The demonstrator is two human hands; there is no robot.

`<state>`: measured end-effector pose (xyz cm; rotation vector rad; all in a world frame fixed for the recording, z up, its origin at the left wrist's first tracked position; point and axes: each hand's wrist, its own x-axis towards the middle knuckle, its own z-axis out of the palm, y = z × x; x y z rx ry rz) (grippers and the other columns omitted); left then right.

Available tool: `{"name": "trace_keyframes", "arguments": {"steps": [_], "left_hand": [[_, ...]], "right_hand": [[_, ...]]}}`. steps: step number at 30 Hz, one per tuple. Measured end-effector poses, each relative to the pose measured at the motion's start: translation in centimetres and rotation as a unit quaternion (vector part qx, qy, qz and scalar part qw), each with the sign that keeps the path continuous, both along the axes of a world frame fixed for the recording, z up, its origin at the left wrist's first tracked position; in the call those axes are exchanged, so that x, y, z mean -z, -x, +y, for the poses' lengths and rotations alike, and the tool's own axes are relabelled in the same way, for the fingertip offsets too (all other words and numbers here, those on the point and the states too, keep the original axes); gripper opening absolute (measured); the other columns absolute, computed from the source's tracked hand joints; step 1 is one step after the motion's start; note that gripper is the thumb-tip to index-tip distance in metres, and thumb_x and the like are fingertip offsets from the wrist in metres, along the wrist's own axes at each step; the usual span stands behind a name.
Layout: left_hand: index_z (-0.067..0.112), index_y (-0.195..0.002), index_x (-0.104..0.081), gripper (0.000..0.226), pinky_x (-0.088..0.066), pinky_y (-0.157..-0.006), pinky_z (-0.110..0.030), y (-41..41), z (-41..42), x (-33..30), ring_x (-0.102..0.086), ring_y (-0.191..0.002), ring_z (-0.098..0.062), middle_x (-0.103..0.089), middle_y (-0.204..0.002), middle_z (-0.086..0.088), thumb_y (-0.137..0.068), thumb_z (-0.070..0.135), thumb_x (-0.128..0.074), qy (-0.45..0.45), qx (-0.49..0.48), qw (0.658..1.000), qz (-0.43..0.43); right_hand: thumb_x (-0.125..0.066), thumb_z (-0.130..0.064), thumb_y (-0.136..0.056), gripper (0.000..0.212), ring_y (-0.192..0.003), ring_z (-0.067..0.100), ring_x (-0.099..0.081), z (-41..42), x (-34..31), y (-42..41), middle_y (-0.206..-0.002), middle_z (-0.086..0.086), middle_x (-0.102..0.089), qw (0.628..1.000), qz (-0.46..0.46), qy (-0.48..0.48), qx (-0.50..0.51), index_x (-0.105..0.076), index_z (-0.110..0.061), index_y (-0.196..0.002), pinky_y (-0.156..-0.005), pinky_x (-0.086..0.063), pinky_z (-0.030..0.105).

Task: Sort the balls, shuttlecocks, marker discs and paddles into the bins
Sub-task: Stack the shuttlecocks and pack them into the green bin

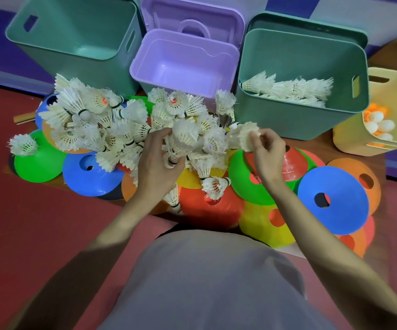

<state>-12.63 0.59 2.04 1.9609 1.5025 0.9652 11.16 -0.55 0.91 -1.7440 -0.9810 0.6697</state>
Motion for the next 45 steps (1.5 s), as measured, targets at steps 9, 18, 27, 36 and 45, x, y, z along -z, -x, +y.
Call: {"name": "trace_keyframes", "arguments": {"steps": [9,18,27,36,45], "left_hand": [[0.009,-0.127,-0.05,0.055,-0.035,-0.081,-0.005,-3.4,0.0,-0.9,-0.046,-0.096,-0.002,-0.047,-0.116,0.006,-0.078,0.012,-0.075,0.025,0.071,0.997,-0.01],[0.017,-0.132,-0.046,0.057,-0.04,-0.086,-0.018,-5.0,0.2,-1.3,-0.052,-0.103,-0.011,-0.039,-0.12,0.016,-0.082,0.018,-0.073,0.071,0.109,0.992,0.004],[0.018,-0.131,-0.048,0.055,-0.039,-0.084,-0.024,-6.0,0.0,-0.9,-0.048,-0.099,-0.008,-0.046,-0.129,0.005,-0.083,0.018,-0.074,0.077,0.123,0.989,0.033],[0.012,-0.132,-0.048,0.058,-0.048,-0.091,-0.037,-7.0,0.7,-0.7,-0.048,-0.106,-0.009,-0.05,-0.127,-0.002,-0.08,0.014,-0.075,0.055,0.13,0.989,0.034],[0.038,-0.152,-0.004,0.097,-0.041,-0.059,-0.011,-7.0,0.3,-1.5,-0.048,-0.074,0.006,-0.045,-0.121,0.0,-0.085,0.018,-0.071,0.024,0.262,0.962,0.075]], "right_hand": [[-0.045,-0.013,-0.093,0.018,-0.067,0.026,-0.046,-0.8,0.5,-3.0,-0.075,0.01,-0.052,0.976,-0.141,0.16,0.052,-0.054,0.0,-0.085,-0.059,-0.027,0.032],[-0.053,-0.008,-0.092,0.038,-0.037,0.011,-0.026,-1.8,-0.8,-4.7,-0.043,0.0,-0.033,0.969,0.178,0.136,0.101,-0.043,-0.013,-0.056,-0.044,-0.021,0.02],[-0.054,-0.011,-0.095,0.022,-0.04,0.01,-0.025,-3.1,-3.7,-5.7,-0.056,0.004,-0.033,0.966,0.238,0.031,0.093,-0.051,-0.004,-0.074,-0.04,-0.019,0.017],[-0.051,-0.003,-0.094,0.014,-0.037,0.006,-0.023,-4.1,-8.5,-6.3,-0.043,-0.006,-0.032,0.974,0.224,0.03,-0.017,-0.057,0.003,-0.083,-0.039,-0.018,0.014],[-0.056,-0.002,-0.092,0.028,-0.028,0.002,-0.027,-3.4,-9.0,-5.6,-0.032,-0.01,-0.035,0.979,0.097,0.158,-0.086,-0.053,-0.007,-0.065,-0.033,-0.022,0.013]]}}
